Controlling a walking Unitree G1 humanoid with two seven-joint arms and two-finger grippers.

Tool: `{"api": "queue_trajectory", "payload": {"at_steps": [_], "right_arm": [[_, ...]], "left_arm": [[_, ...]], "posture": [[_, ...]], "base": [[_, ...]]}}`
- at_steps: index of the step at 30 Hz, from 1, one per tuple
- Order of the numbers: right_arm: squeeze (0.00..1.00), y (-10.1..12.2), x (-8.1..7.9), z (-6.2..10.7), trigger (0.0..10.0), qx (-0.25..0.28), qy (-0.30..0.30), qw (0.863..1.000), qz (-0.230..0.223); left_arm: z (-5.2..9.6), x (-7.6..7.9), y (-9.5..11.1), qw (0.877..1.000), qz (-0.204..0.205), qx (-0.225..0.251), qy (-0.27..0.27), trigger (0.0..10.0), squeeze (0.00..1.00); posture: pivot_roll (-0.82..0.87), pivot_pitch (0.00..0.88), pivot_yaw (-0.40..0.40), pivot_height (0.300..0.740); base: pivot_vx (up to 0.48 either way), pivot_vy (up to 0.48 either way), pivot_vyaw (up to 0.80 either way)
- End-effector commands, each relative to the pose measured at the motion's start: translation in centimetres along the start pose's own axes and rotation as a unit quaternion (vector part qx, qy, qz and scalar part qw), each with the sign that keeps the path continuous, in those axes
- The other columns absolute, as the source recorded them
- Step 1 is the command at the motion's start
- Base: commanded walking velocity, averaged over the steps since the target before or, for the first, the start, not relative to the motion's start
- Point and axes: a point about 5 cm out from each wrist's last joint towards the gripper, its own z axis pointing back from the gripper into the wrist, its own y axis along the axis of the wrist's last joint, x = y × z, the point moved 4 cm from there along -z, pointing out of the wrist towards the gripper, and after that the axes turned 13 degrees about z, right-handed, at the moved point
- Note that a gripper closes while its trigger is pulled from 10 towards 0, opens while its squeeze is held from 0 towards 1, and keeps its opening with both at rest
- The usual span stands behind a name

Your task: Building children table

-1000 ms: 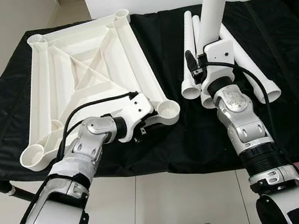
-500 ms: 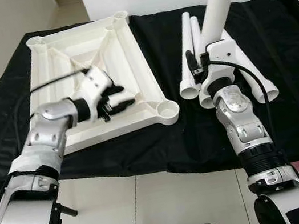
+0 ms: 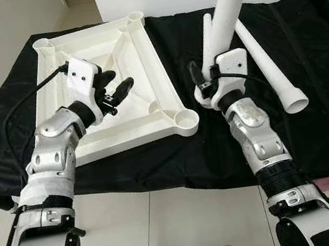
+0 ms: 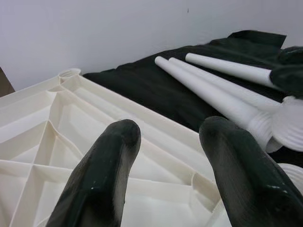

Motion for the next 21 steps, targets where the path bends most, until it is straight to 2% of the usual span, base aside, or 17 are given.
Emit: {"api": "queue_trajectory", "payload": {"at_steps": [1, 8, 9, 10, 12, 14, 15, 17, 18, 19, 21], "right_arm": [[0.0, -0.2, -0.7, 0.2, 10.0, 0.004, 0.013, 1.0, -0.007], [0.0, -0.7, -1.8, 0.3, 10.0, 0.002, 0.034, 0.999, -0.02], [0.0, -0.9, -1.9, 0.3, 10.0, 0.001, 0.036, 0.999, -0.022], [0.0, -0.9, -1.9, 0.3, 10.0, 0.001, 0.036, 0.999, -0.022], [0.0, -1.1, -2.0, 0.3, 10.0, -0.002, 0.039, 0.999, -0.025], [0.0, -1.1, -2.0, 0.3, 10.0, -0.002, 0.039, 0.999, -0.025], [0.0, -1.2, -2.2, 0.2, 10.0, -0.003, 0.044, 0.999, -0.027], [0.0, -1.3, -2.3, 0.3, 10.0, -0.004, 0.049, 0.998, -0.027], [0.0, -1.4, -2.4, 0.3, 10.0, -0.006, 0.052, 0.998, -0.027], [0.0, -1.6, -2.5, 0.3, 10.0, -0.008, 0.054, 0.998, -0.027], [0.0, -1.6, -2.5, 0.3, 10.0, -0.008, 0.054, 0.998, -0.027]], "left_arm": [[0.8, -2.2, 0.5, 0.992, 0.01, 0.036, 0.123, 10.0, 0.0], [1.9, -2.1, 0.1, 0.98, 0.011, 0.068, 0.185, 10.0, 0.0], [2.2, -2.3, 0.0, 0.977, -0.004, 0.07, 0.201, 10.0, 0.0], [2.2, -2.3, 0.0, 0.977, -0.004, 0.07, 0.201, 10.0, 0.0], [2.7, -2.7, -0.1, 0.969, -0.008, 0.08, 0.232, 10.0, 0.0], [2.7, -2.7, -0.1, 0.969, -0.008, 0.08, 0.232, 10.0, 0.0], [2.9, -2.9, -0.2, 0.968, 0.004, 0.081, 0.238, 10.0, 0.0], [2.9, -2.5, -0.3, 0.971, 0.004, 0.075, 0.228, 10.0, 0.0], [2.8, -2.1, -0.6, 0.975, 0.016, 0.068, 0.212, 10.0, 0.0], [2.9, -1.6, -0.6, 0.978, 0.011, 0.064, 0.197, 10.0, 0.0], [2.9, -1.6, -0.6, 0.978, 0.011, 0.064, 0.197, 10.0, 0.0]], "posture": [[-0.07, 0.039, 0.062, 0.74], [-0.06, 0.037, 0.04, 0.74], [-0.06, 0.042, 0.037, 0.74], [-0.06, 0.042, 0.037, 0.74], [-0.06, 0.042, 0.037, 0.74], [-0.06, 0.042, 0.037, 0.74], [-0.06, 0.049, 0.031, 0.74], [-0.06, 0.056, 0.033, 0.74], [-0.06, 0.056, 0.033, 0.74], [-0.05, 0.059, 0.035, 0.74], [-0.05, 0.059, 0.035, 0.74]], "base": [[0.0, 0.0, 0.0], [0.0, 0.0, 0.0], [0.0, 0.0, 0.0], [0.0, 0.0, 0.0], [0.0, 0.0, 0.0], [0.0, 0.0, 0.0], [0.0, 0.0, 0.0], [0.0, 0.0, 0.0], [0.0, 0.0, 0.0], [0.0, 0.0, 0.0], [0.0, 0.0, 0.0]]}}
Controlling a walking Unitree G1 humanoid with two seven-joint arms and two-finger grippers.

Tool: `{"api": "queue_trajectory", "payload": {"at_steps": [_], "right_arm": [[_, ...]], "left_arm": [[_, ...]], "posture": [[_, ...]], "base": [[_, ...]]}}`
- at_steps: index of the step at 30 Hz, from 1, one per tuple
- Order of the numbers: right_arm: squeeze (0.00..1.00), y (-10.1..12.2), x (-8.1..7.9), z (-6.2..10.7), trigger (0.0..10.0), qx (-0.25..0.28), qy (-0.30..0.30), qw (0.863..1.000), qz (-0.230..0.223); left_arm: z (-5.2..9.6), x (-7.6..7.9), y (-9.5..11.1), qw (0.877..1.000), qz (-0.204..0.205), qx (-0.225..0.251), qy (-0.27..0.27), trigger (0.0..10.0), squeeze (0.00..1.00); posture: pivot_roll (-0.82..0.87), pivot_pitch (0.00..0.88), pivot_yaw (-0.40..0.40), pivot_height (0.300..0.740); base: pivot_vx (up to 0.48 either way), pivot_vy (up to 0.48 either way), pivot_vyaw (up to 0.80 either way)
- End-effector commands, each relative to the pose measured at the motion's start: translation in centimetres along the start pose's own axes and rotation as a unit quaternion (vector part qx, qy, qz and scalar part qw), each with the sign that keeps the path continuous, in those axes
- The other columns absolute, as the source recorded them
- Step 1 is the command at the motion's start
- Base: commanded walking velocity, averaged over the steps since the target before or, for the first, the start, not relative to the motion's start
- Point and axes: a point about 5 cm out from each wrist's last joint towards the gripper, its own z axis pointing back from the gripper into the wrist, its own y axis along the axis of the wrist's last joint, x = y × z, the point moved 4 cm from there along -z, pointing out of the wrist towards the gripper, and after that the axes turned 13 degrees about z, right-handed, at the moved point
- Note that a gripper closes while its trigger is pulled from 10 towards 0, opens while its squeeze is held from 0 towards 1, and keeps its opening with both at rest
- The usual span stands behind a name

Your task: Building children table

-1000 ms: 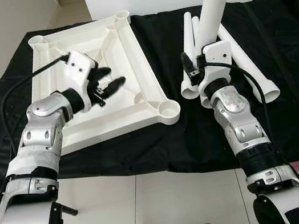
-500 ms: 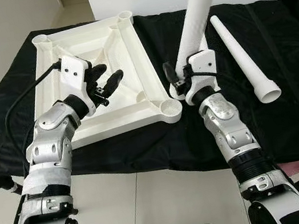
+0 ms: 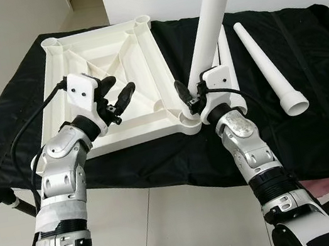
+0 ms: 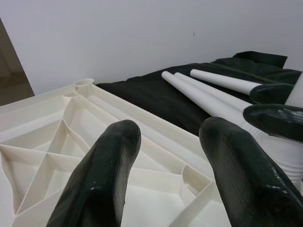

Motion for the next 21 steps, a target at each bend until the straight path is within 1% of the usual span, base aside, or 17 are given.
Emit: {"api": "queue_trajectory", "payload": {"at_steps": [1, 2, 3, 4, 6, 7, 8, 12, 13, 16, 19, 21], "right_arm": [[0.0, 0.1, -0.4, -0.2, 10.0, 0.006, 0.007, 1.0, -0.003], [0.0, -0.1, -0.7, -0.2, 10.0, 0.004, 0.012, 1.0, -0.003], [0.0, -0.1, -0.7, -0.2, 10.0, 0.004, 0.012, 1.0, -0.003], [0.0, -0.3, -1.0, -0.3, 10.0, 0.001, 0.018, 1.0, -0.002], [0.0, -0.6, -1.6, -0.4, 10.0, -0.004, 0.03, 1.0, 0.0], [0.0, -0.6, -1.6, -0.4, 10.0, -0.004, 0.03, 1.0, 0.0], [0.0, -0.8, -1.9, -0.5, 10.0, -0.007, 0.037, 0.999, 0.003], [0.0, -0.9, -2.0, -0.6, 10.0, -0.008, 0.04, 0.999, 0.002], [0.0, -0.9, -2.1, -0.6, 10.0, -0.01, 0.043, 0.999, 0.002], [0.0, -1.1, -2.2, -0.6, 10.0, -0.013, 0.047, 0.999, 0.002], [0.0, -1.3, -2.5, -0.6, 10.0, -0.02, 0.055, 0.998, 0.004], [0.0, -1.4, -2.5, -0.5, 10.0, -0.022, 0.06, 0.998, 0.009]], "left_arm": [[0.8, -2.6, 0.2, 0.987, 0.015, 0.023, 0.158, 10.0, 0.0], [1.1, -2.0, 0.1, 0.99, 0.016, 0.016, 0.136, 10.0, 0.0], [1.1, -2.0, 0.1, 0.99, 0.016, 0.016, 0.136, 10.0, 0.0], [1.2, -1.3, -0.1, 0.994, 0.024, 0.006, 0.109, 10.0, 0.0], [1.3, 0.2, 0.1, 0.998, 0.024, -0.002, 0.061, 10.0, 0.0], [1.3, 0.2, 0.1, 0.998, 0.024, -0.002, 0.061, 10.0, 0.0], [1.3, 0.7, 0.2, 0.999, 0.025, -0.008, 0.044, 10.0, 0.0], [1.5, 0.9, 0.2, 0.999, 0.029, -0.011, 0.037, 10.0, 0.0], [1.7, 0.9, 0.4, 0.999, 0.033, -0.011, 0.035, 10.0, 0.12], [2.0, 0.7, 0.3, 0.999, 0.032, -0.015, 0.04, 10.0, 0.11], [2.6, 0.3, -0.3, 0.998, 0.036, -0.025, 0.055, 10.0, 0.08], [2.8, 0.4, -0.4, 0.997, 0.035, -0.029, 0.058, 10.0, 0.07]], "posture": [[-0.05, 0.059, 0.035, 0.74], [-0.05, 0.06, 0.039, 0.74], [-0.05, 0.06, 0.039, 0.74], [-0.04, 0.063, 0.041, 0.74], [-0.04, 0.066, 0.04, 0.74], [-0.04, 0.066, 0.04, 0.74], [-0.04, 0.066, 0.04, 0.74], [-0.04, 0.075, 0.044, 0.74], [-0.04, 0.076, 0.044, 0.74], [-0.04, 0.079, 0.044, 0.74], [-0.04, 0.085, 0.04, 0.74], [-0.04, 0.087, 0.038, 0.74]], "base": [[0.0, 0.0, 0.0], [0.0, 0.0, 0.0], [0.0, 0.0, 0.0], [0.0, 0.0, 0.0], [0.0, 0.0, 0.0], [0.0, 0.0, 0.0], [0.0, 0.0, 0.0], [0.0, 0.0, 0.0], [0.0, 0.0, 0.0], [0.0, 0.0, 0.0], [0.0, 0.0, 0.0], [0.0, 0.0, 0.0]]}}
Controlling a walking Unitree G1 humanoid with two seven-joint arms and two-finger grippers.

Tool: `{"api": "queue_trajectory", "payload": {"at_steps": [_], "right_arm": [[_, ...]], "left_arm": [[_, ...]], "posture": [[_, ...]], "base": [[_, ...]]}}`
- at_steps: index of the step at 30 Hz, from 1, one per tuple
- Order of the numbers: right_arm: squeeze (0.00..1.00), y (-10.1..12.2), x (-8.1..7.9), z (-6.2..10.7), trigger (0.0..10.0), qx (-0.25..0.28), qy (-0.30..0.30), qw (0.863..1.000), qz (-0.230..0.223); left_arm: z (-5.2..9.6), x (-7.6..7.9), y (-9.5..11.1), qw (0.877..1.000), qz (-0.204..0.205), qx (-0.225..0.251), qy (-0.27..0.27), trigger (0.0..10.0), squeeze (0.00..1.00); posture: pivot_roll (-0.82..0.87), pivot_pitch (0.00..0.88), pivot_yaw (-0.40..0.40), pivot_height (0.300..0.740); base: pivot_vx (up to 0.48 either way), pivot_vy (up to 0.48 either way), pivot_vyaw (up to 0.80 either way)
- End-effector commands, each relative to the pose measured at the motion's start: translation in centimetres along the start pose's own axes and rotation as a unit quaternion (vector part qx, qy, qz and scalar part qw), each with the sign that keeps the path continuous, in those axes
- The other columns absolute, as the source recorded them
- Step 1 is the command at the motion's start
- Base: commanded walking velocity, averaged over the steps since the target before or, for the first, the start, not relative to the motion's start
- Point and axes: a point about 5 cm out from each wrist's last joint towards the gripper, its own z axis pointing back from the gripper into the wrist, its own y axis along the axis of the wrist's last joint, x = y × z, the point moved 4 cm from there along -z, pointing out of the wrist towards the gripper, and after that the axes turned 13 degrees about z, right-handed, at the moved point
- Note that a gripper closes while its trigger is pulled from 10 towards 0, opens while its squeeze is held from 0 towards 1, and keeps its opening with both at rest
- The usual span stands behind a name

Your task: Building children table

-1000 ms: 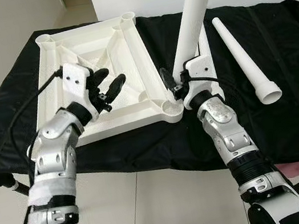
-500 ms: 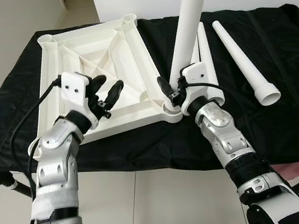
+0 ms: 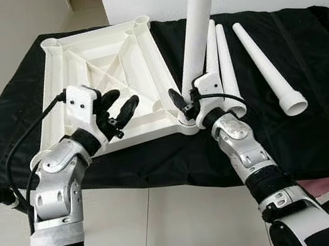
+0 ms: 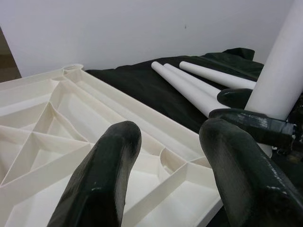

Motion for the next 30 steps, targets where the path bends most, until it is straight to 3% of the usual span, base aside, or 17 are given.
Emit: {"api": "queue_trajectory", "payload": {"at_steps": [1, 6, 14, 21, 30], "right_arm": [[0.0, -0.5, -0.8, 0.0, 10.0, -0.01, 0.021, 1.0, 0.004], [0.0, -1.0, -1.1, 0.6, 10.0, -0.012, 0.049, 0.998, 0.032], [0.0, -1.8, -1.0, 1.4, 10.0, -0.02, 0.071, 0.997, 0.038], [0.0, -2.7, -0.1, 1.3, 10.0, -0.046, 0.045, 0.998, -0.017], [0.0, -3.3, 0.0, 1.3, 10.0, -0.063, 0.036, 0.996, -0.047]], "left_arm": [[0.6, -1.1, -0.2, 0.998, 0.0, -0.001, 0.059, 10.0, 0.07], [0.5, 0.0, -0.3, 0.999, 0.004, -0.013, 0.046, 10.0, 0.05], [0.3, 0.3, -0.3, 0.999, 0.003, -0.016, 0.044, 10.0, 0.04], [0.1, 0.6, -0.3, 0.999, 0.004, -0.02, 0.04, 10.0, 0.04], [0.2, 0.6, -0.3, 0.999, 0.009, -0.021, 0.043, 10.0, 0.04]], "posture": [[-0.04, 0.087, 0.038, 0.74], [-0.04, 0.089, 0.034, 0.74], [-0.05, 0.081, 0.035, 0.74], [-0.05, 0.074, 0.035, 0.74], [-0.04, 0.08, 0.03, 0.74]], "base": [[0.0, 0.0, 0.0], [0.0, 0.0, 0.0], [0.0, 0.0, 0.0], [0.0, 0.0, 0.0], [0.0, 0.0, 0.0]]}}
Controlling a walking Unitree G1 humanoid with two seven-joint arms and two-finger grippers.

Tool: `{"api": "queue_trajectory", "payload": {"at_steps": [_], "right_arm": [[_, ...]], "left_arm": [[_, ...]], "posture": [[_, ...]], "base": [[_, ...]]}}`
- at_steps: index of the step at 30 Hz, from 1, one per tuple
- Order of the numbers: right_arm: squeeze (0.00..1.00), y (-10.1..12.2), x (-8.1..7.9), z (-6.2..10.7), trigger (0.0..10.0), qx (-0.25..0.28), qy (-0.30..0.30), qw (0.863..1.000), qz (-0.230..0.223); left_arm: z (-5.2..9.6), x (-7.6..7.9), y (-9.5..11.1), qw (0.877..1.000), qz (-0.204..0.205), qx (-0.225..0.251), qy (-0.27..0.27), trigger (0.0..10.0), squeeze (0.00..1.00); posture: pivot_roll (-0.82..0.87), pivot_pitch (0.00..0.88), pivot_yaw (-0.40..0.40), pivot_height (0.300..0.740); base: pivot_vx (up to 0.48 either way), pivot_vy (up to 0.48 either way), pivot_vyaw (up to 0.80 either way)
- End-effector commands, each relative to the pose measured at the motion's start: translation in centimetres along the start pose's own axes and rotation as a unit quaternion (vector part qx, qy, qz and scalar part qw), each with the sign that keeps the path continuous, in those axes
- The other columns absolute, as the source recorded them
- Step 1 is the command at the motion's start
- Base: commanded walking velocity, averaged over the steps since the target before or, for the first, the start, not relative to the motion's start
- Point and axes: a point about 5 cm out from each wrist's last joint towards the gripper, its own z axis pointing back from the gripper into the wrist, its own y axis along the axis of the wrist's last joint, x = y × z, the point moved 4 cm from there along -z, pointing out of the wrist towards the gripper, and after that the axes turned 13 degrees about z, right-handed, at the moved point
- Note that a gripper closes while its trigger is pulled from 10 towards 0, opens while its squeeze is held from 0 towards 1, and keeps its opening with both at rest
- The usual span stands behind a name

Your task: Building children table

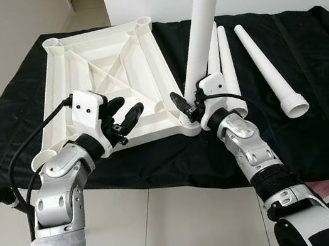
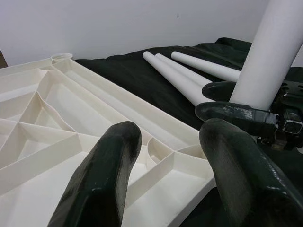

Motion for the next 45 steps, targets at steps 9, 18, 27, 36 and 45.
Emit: {"api": "queue_trajectory", "payload": {"at_steps": [9, 18, 27, 36, 45], "right_arm": [[0.0, -2.5, -0.8, 0.6, 10.0, -0.049, -0.004, 0.998, -0.033], [0.0, -2.0, -0.1, 0.6, 10.0, -0.055, -0.097, 0.993, -0.036], [0.0, -0.9, -0.5, 0.4, 10.0, -0.046, -0.165, 0.985, -0.012], [0.0, -0.3, -1.2, 0.5, 10.0, -0.03, -0.211, 0.977, -0.031], [0.0, 0.8, 0.3, 1.4, 10.0, 0.005, -0.276, 0.957, -0.083]], "left_arm": [[0.3, -0.9, -0.1, 0.998, 0.005, 0.007, 0.062, 10.0, 0.04], [0.3, -0.9, -0.1, 0.998, 0.007, 0.01, 0.067, 10.0, 0.04], [0.3, -0.8, 0.0, 0.997, 0.011, 0.014, 0.07, 10.0, 0.04], [0.3, -0.8, 0.1, 0.997, 0.014, 0.019, 0.074, 10.0, 0.04], [0.3, -0.8, 0.1, 0.997, 0.015, 0.021, 0.076, 10.0, 0.04]], "posture": [[-0.04, 0.088, 0.027, 0.74], [-0.04, 0.099, 0.014, 0.74], [-0.04, 0.096, 0.005, 0.74], [-0.04, 0.098, -0.004, 0.74], [-0.04, 0.096, -0.007, 0.74]], "base": [[0.0, 0.0, 0.0], [0.0, 0.0, 0.0], [0.0, 0.0, 0.0], [0.0, 0.0, 0.0], [0.0, 0.0, 0.0]]}}
